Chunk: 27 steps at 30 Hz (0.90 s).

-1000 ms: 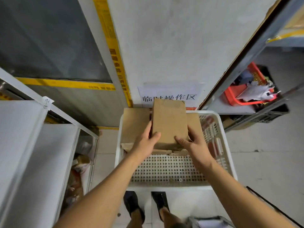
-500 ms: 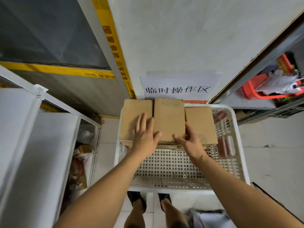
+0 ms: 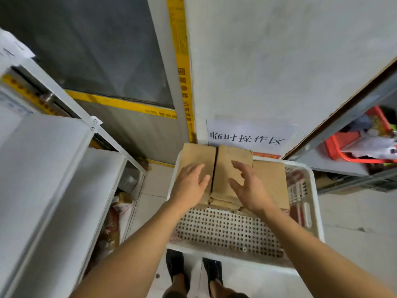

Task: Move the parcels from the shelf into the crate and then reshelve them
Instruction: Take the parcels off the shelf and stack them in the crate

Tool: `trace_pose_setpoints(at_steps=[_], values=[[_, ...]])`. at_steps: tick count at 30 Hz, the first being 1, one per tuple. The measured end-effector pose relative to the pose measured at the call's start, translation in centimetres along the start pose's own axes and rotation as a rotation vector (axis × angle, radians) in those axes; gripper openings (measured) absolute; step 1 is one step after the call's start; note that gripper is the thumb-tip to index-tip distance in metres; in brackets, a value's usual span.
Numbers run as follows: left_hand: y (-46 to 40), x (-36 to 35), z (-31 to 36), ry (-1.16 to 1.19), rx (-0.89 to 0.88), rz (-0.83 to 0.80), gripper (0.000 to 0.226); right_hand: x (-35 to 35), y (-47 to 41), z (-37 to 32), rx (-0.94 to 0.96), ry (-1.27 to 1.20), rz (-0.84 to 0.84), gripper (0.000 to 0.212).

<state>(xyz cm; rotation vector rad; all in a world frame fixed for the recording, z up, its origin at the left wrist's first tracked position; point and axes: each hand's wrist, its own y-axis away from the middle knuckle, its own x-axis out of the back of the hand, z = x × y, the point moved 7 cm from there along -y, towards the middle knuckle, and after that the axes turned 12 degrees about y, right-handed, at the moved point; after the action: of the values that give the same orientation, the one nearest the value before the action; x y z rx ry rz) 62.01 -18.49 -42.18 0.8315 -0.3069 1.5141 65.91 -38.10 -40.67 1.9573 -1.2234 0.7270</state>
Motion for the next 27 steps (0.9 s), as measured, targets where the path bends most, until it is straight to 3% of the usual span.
trace_pose_setpoints(at_steps=[5, 11, 19, 23, 27], values=[[5.7, 9.2, 0.3, -0.012, 0.040, 0.191, 0.052, 0.6, -0.4, -9.5, 0.221, 0.117, -0.077, 0.039], [14.7, 21.2, -2.6, -0.036, 0.152, 0.513, 0.052, -1.3, 1.2, -23.8, 0.534, 0.254, -0.122, 0.043], [27.4, 37.5, -7.4, -0.046, 0.161, 0.964, 0.051, -5.5, 6.2, -45.0, 0.902, 0.200, -0.154, 0.047], [31.4, 44.7, -10.6, -0.041, 0.163, 1.148, 0.047, -8.2, 7.5, -54.3, 1.002, 0.186, -0.172, 0.049], [32.5, 51.1, -15.2, 0.022, 0.244, 1.219, 0.048, -11.3, 7.1, -62.7, 1.069, 0.175, -0.157, 0.048]])
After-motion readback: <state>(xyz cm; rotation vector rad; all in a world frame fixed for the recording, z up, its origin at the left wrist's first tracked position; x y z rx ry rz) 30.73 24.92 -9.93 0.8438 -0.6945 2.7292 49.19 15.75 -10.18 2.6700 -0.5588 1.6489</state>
